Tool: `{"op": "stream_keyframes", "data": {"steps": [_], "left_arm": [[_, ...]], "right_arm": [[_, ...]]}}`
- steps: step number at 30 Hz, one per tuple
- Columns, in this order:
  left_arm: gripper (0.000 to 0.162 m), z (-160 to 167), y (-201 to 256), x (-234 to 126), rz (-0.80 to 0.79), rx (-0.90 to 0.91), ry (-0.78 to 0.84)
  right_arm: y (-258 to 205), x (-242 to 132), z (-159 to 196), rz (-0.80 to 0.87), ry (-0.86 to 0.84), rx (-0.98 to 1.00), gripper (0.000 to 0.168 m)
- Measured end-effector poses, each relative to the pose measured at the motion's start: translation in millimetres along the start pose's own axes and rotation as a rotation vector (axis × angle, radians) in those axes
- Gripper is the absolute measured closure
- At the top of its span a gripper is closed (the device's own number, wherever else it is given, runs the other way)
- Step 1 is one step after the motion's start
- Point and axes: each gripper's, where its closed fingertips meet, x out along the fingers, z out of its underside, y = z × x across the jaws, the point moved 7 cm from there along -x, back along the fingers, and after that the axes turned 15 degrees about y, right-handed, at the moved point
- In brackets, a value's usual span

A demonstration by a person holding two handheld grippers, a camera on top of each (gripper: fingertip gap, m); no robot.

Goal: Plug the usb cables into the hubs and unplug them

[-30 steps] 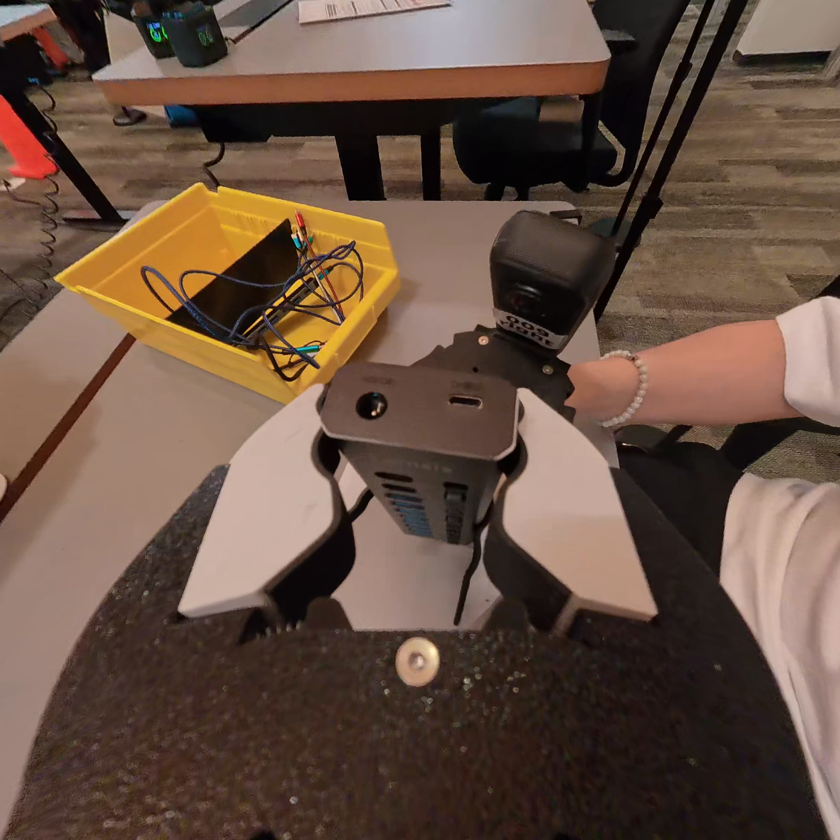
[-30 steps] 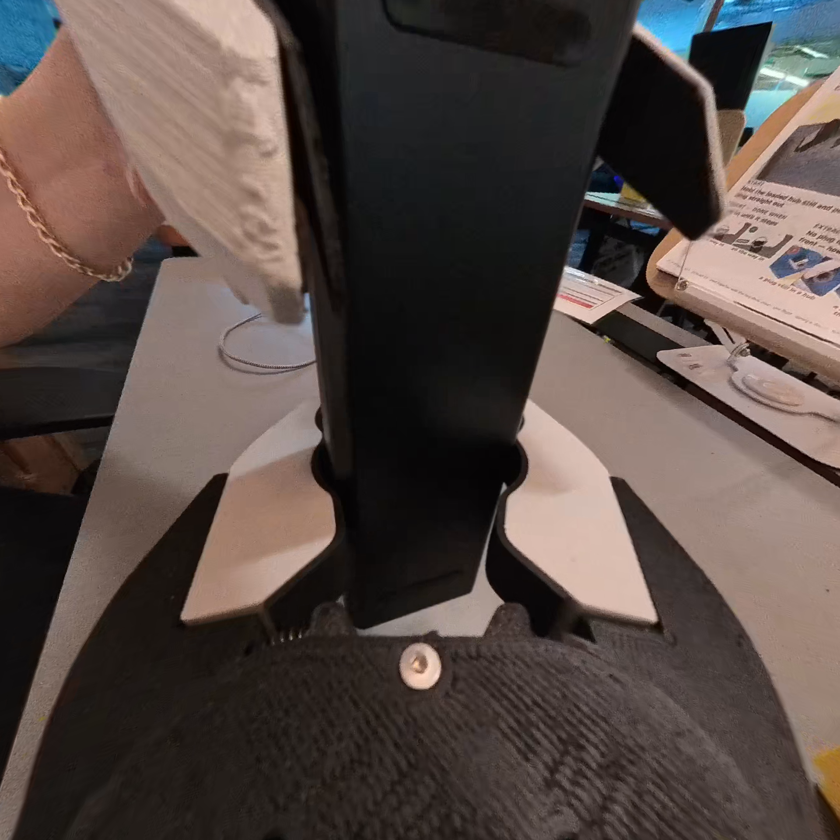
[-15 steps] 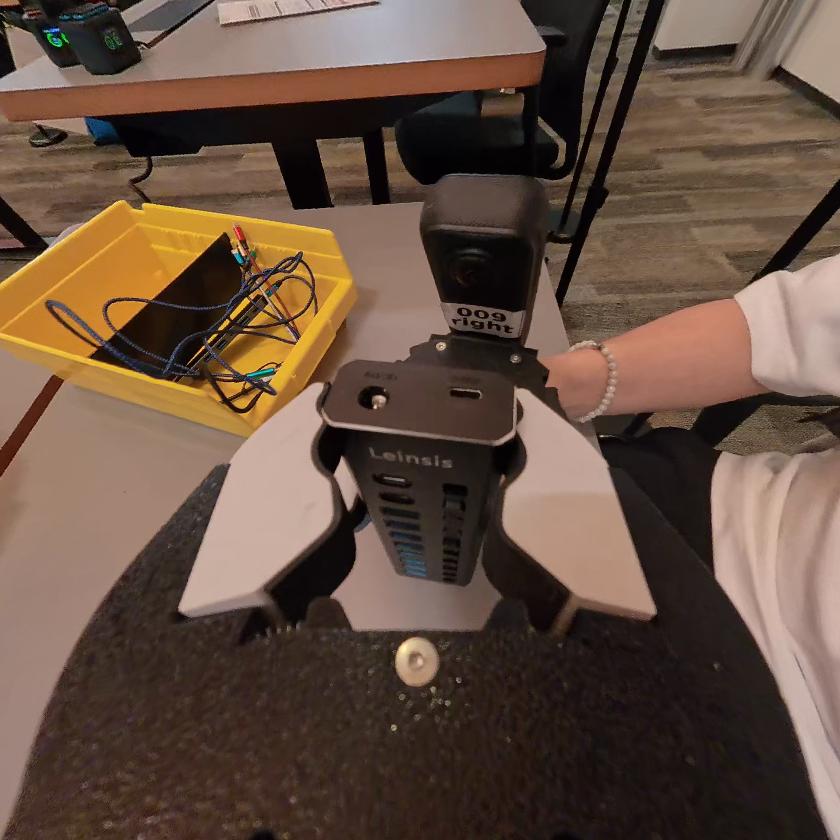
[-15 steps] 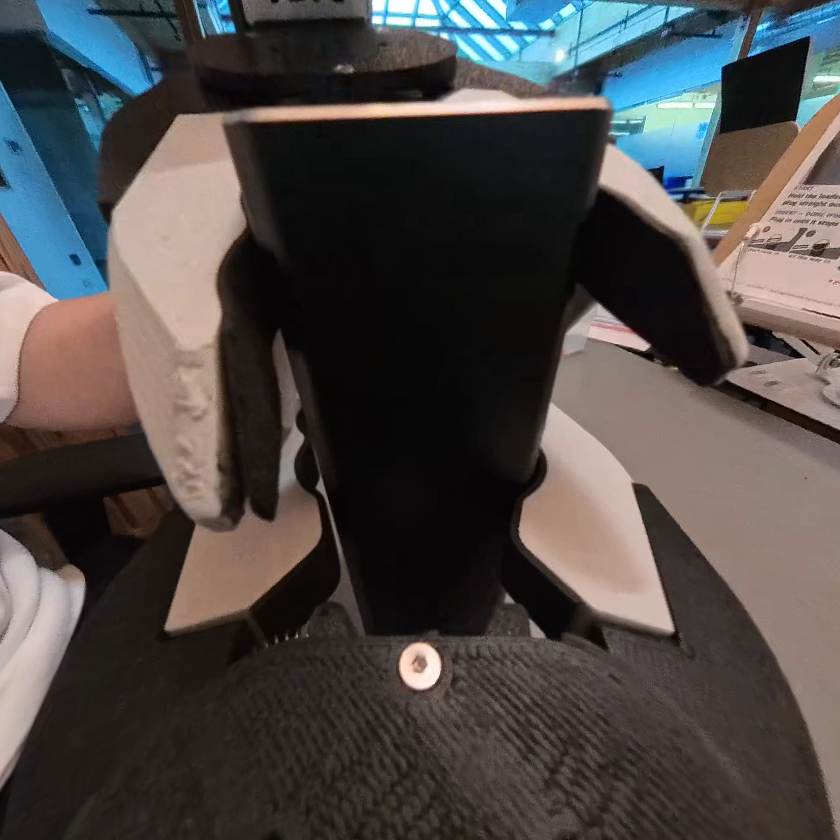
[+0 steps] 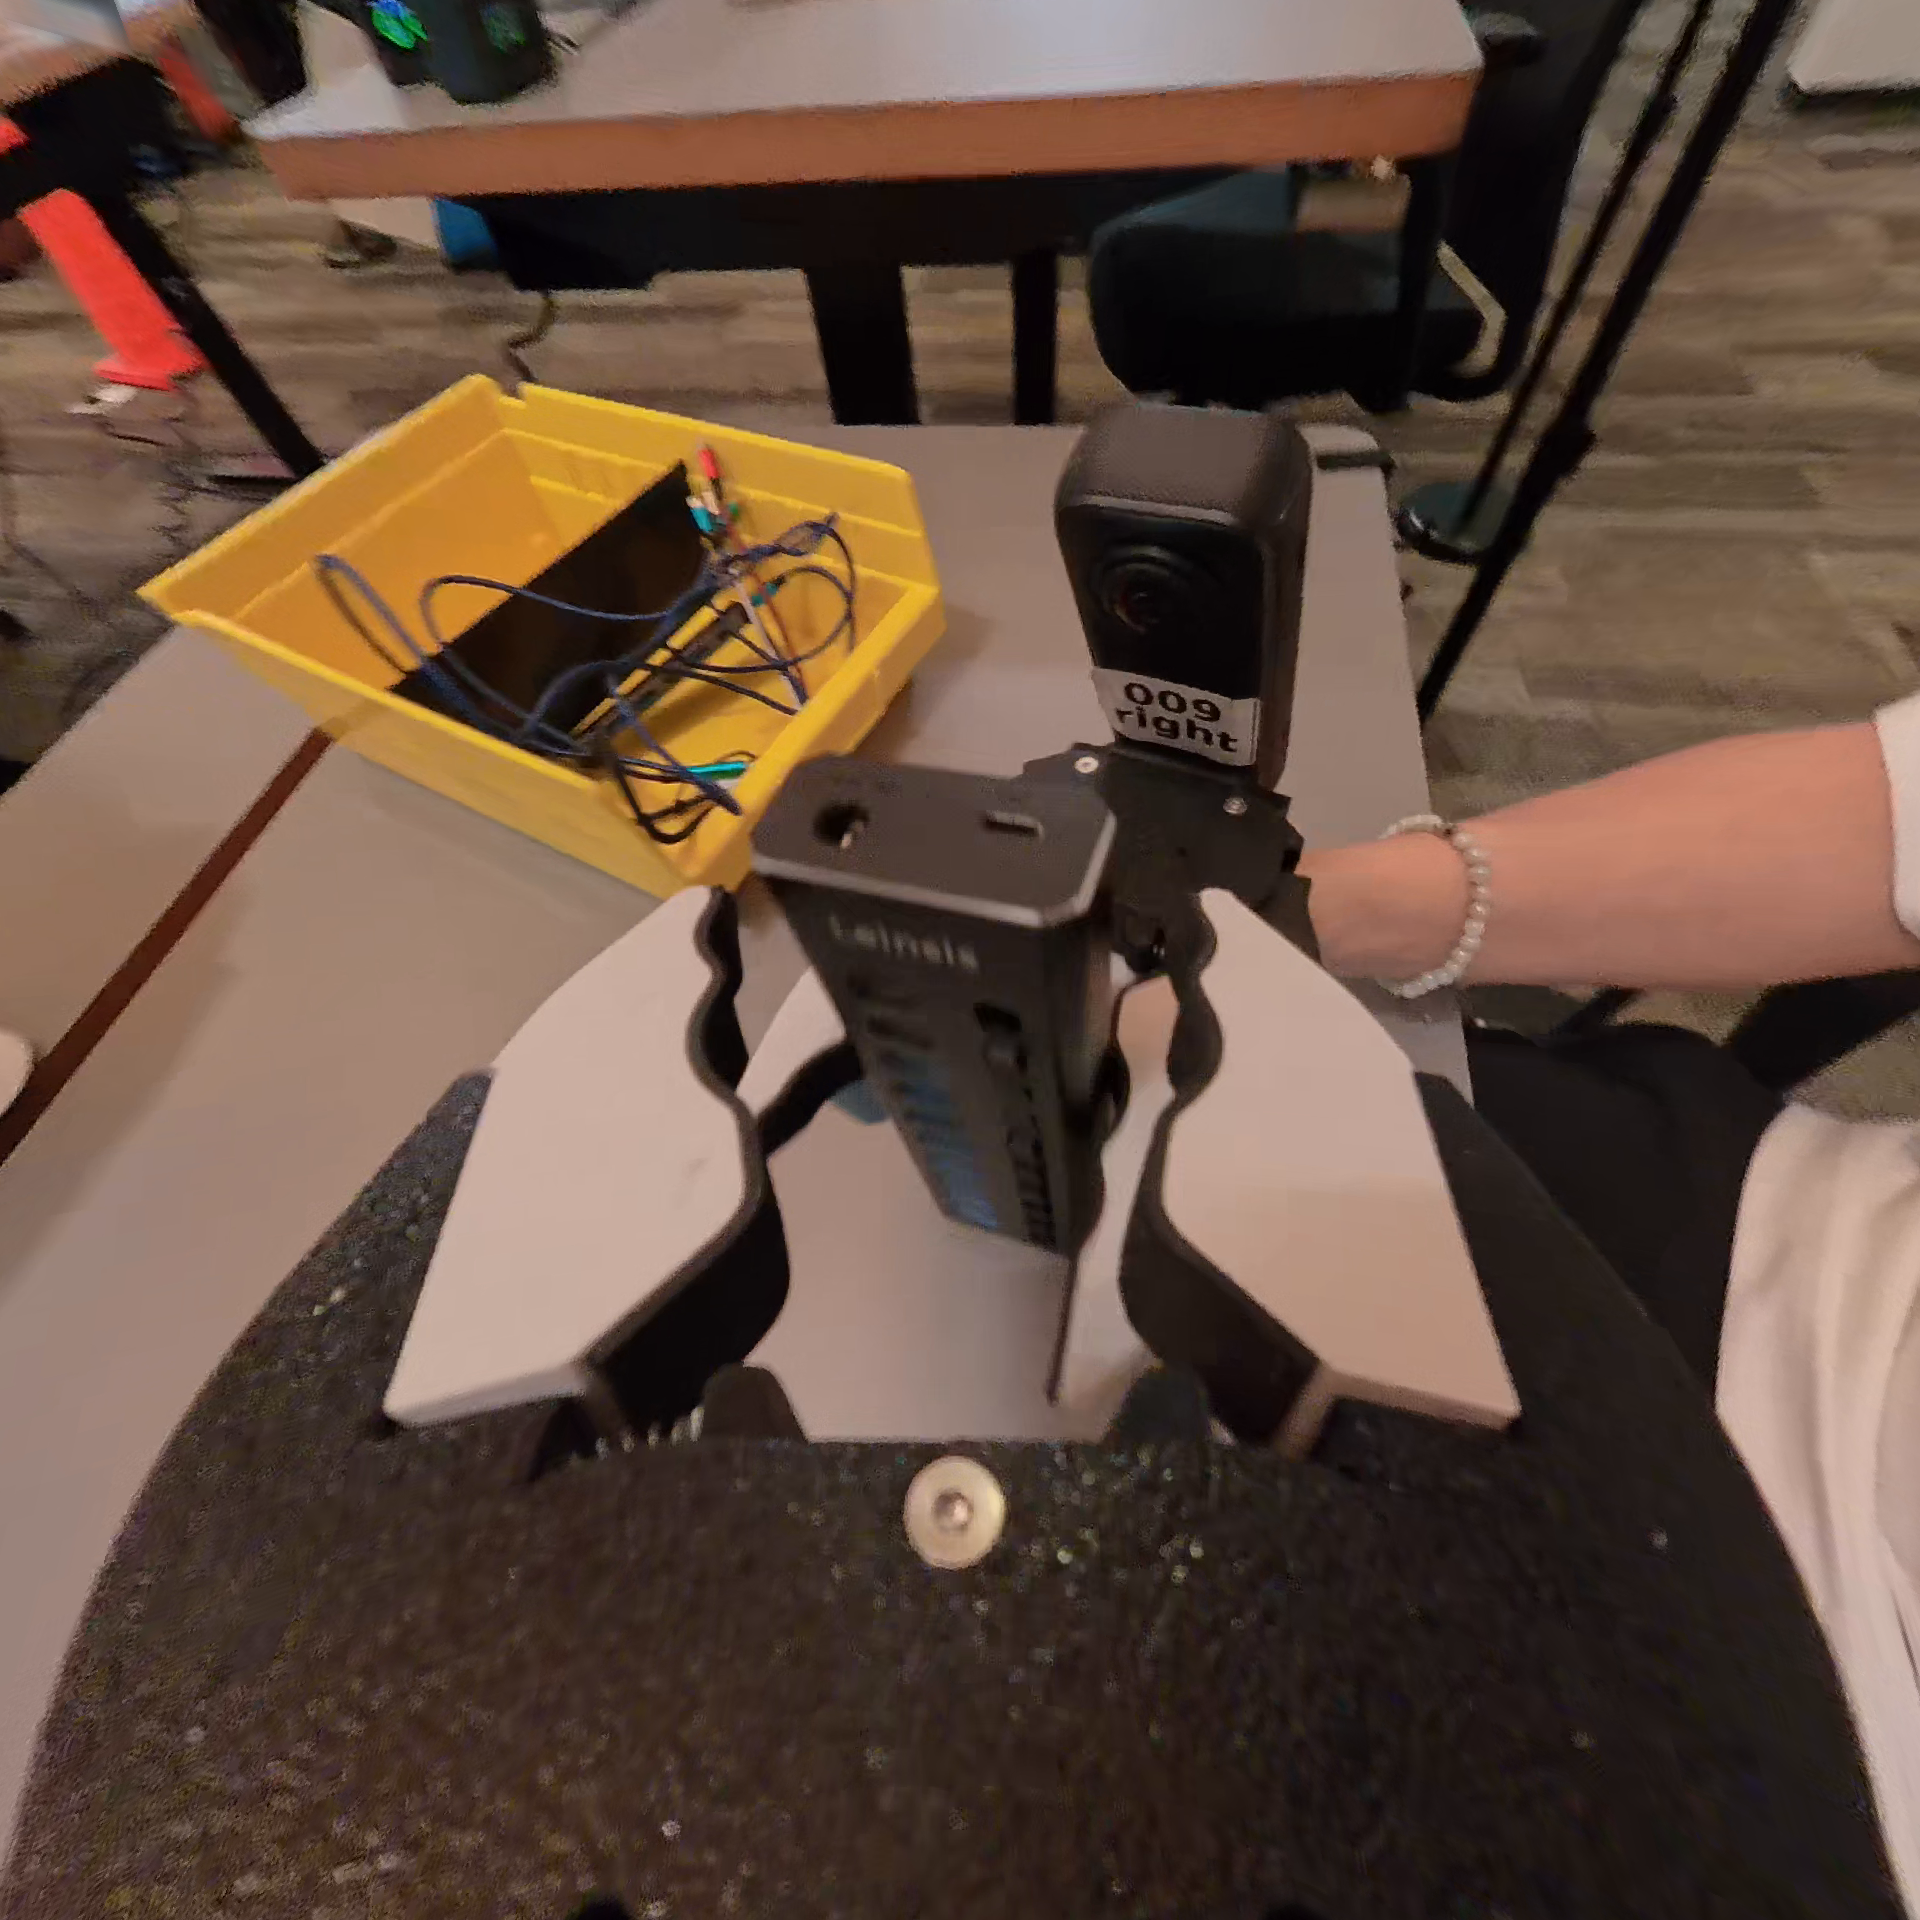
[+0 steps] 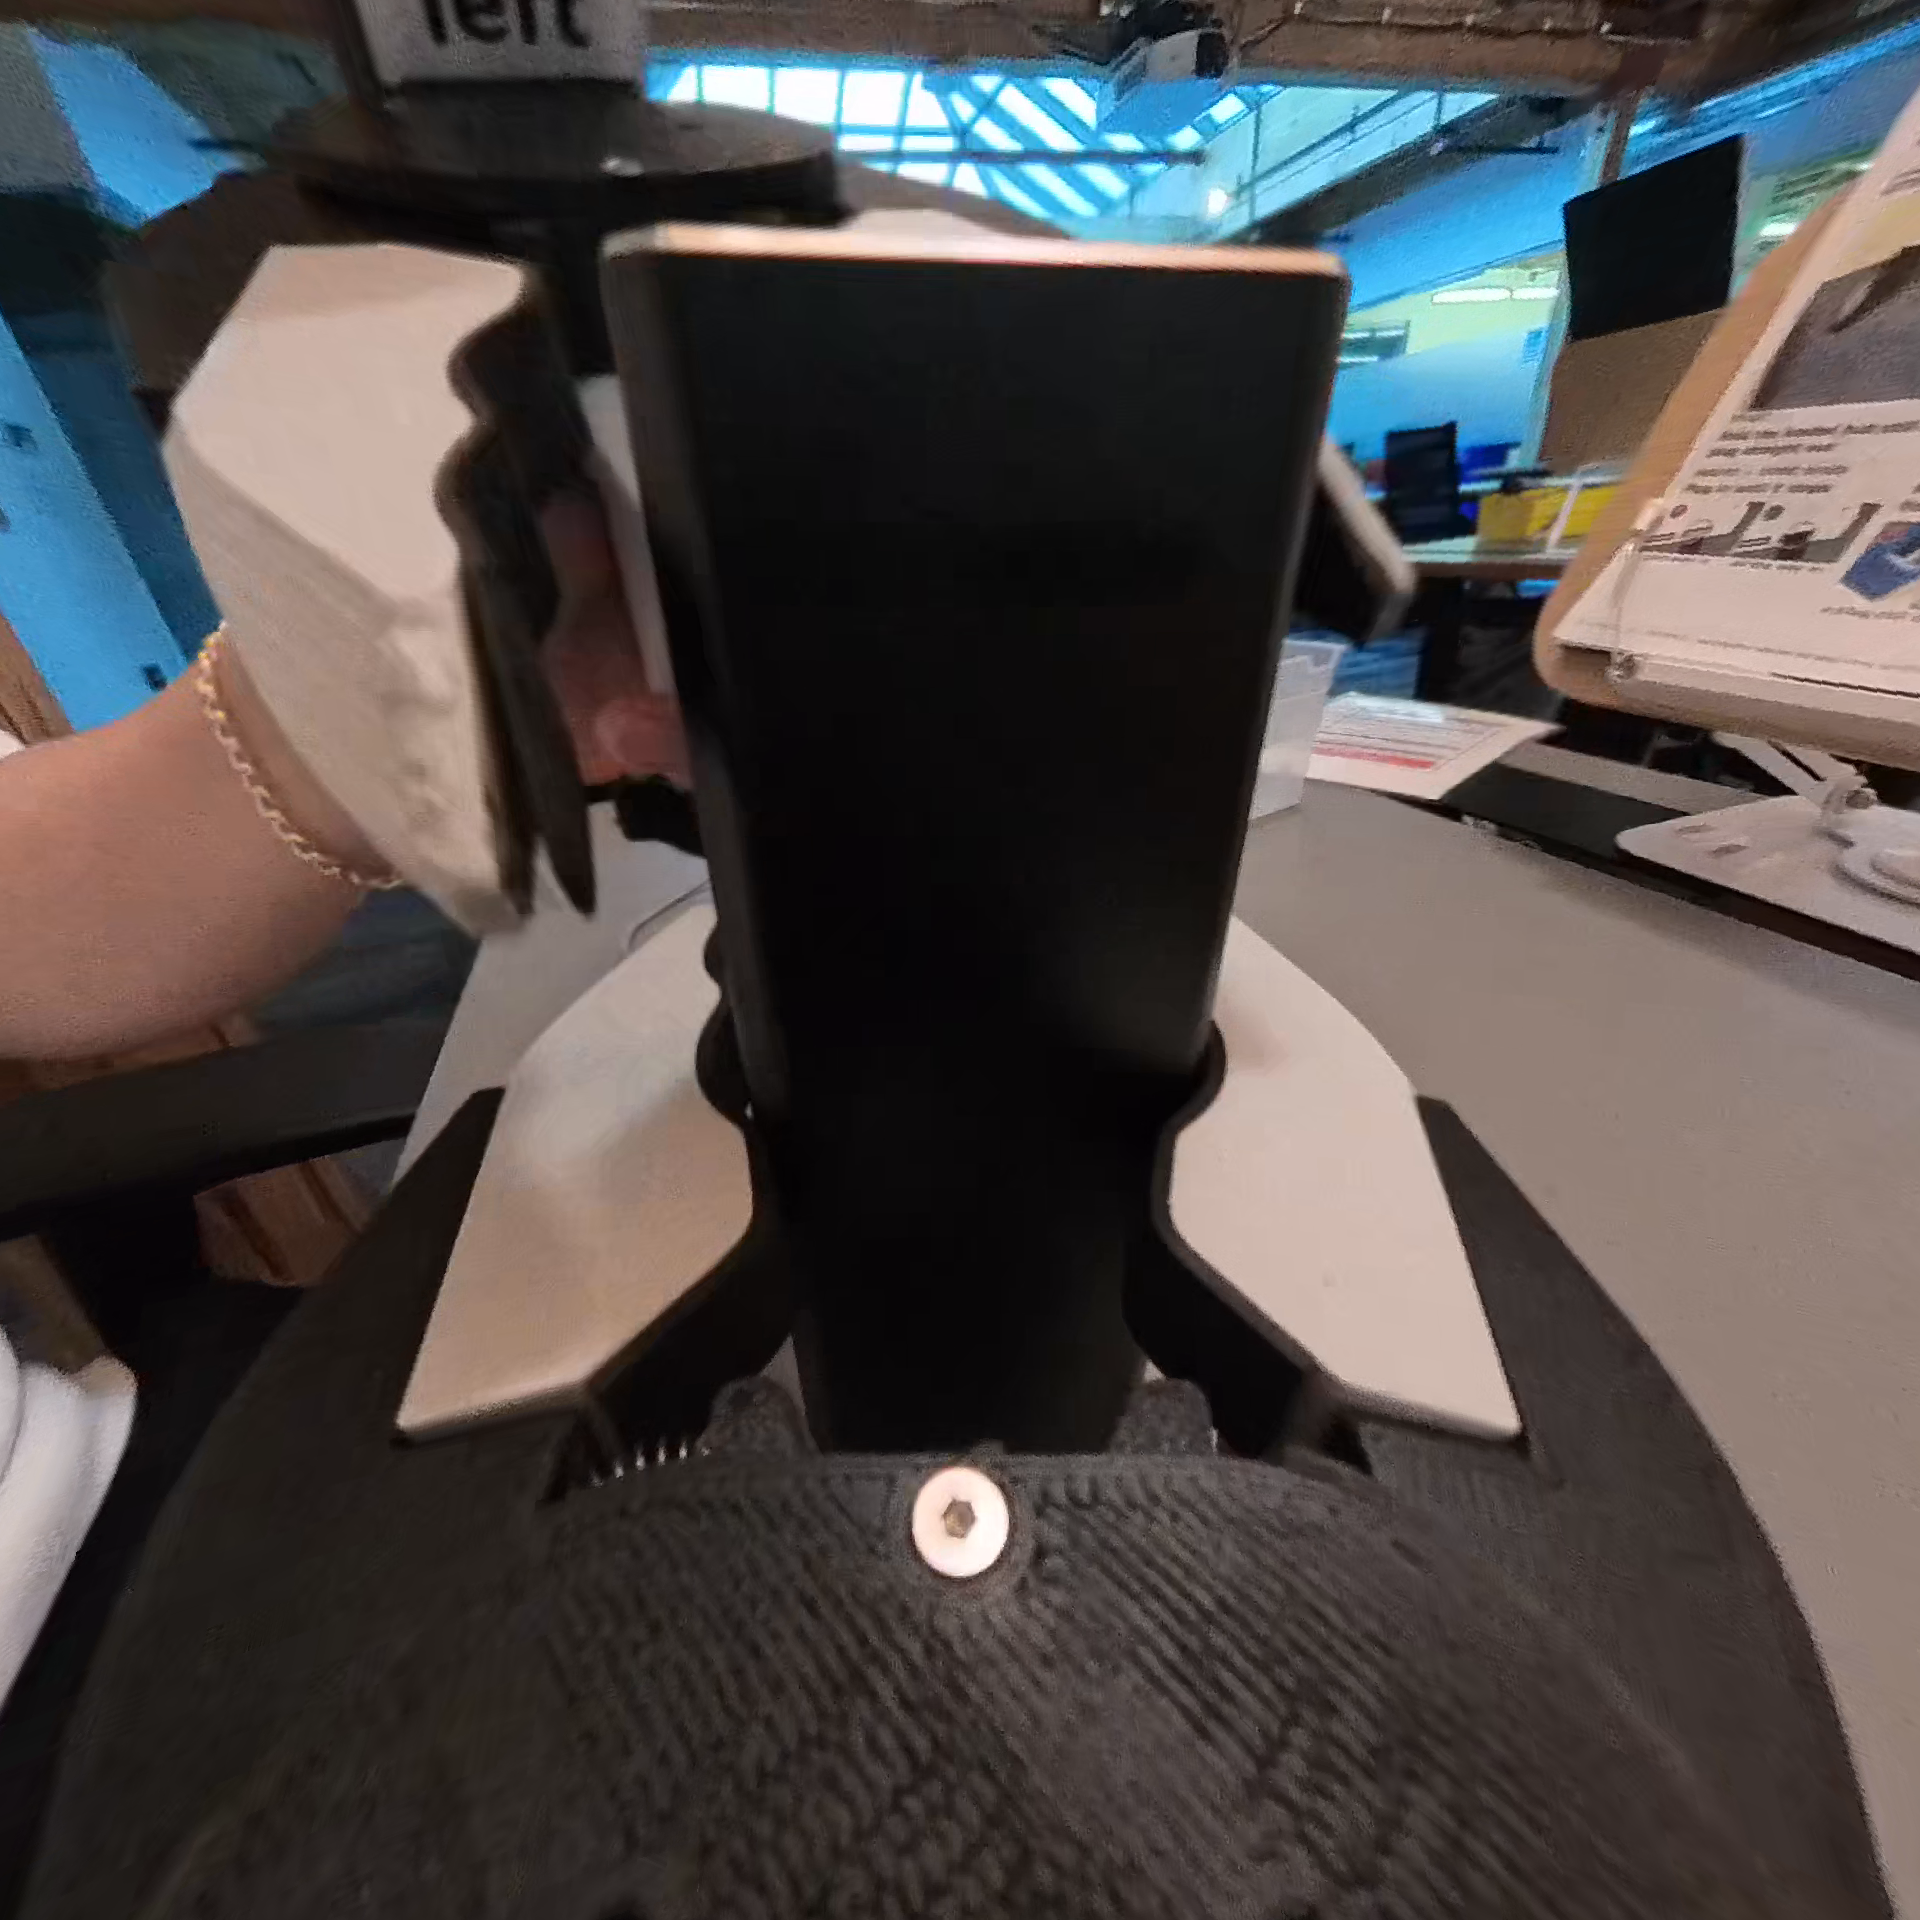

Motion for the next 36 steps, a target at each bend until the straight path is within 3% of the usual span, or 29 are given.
{"op": "stream_keyframes", "data": {"steps": [2, 5, 13, 15, 18, 21, 24, 33, 34, 35, 36], "left_arm": [[0.085, -3, -6, -17, -0.063, -0.016, 0.058], [0.101, -5, -24, -61, -0.205, -0.050, 0.093], [0.110, 37, -106, -258, -0.749, -0.307, -0.356], [0.110, 48, -131, -302, -0.898, -0.348, -0.377], [0.113, 76, -165, -343, -0.905, -0.588, -0.372], [0.116, 106, -195, -358, -0.883, -0.786, -0.326], [0.118, 137, -212, -347, -0.813, -0.967, -0.298], [0.115, 204, -219, -301, -0.772, -1.013, -0.692], [0.119, 209, -217, -298, -0.748, -1.011, -0.735], [0.147, 212, -216, -296, -0.722, -0.995, -0.768], [0.159, 213, -215, -295, -0.716, -0.963, -0.783]], "right_arm": [[12, -9, 0, 0.045, 0.015, 0.012, 0.087], [30, -22, 1, 0.133, 0.027, -0.008, 0.088], [41, -30, 8, 0.178, 0.028, -0.050, 0.089], [40, -29, 9, 0.161, 0.021, -0.052, 0.089], [38, -28, 9, 0.147, 0.013, -0.062, 0.089], [37, -28, 9, 0.133, 0.014, -0.071, 0.089], [36, -29, 8, 0.114, 0.026, -0.060, 0.089], [38, -37, 2, 0.057, 0.112, 0.014, 0.090], [39, -38, 1, 0.052, 0.127, 0.026, 0.090], [39, -40, 0, 0.046, 0.141, 0.036, 0.089], [40, -41, -1, 0.041, 0.153, 0.043, 0.090]]}}
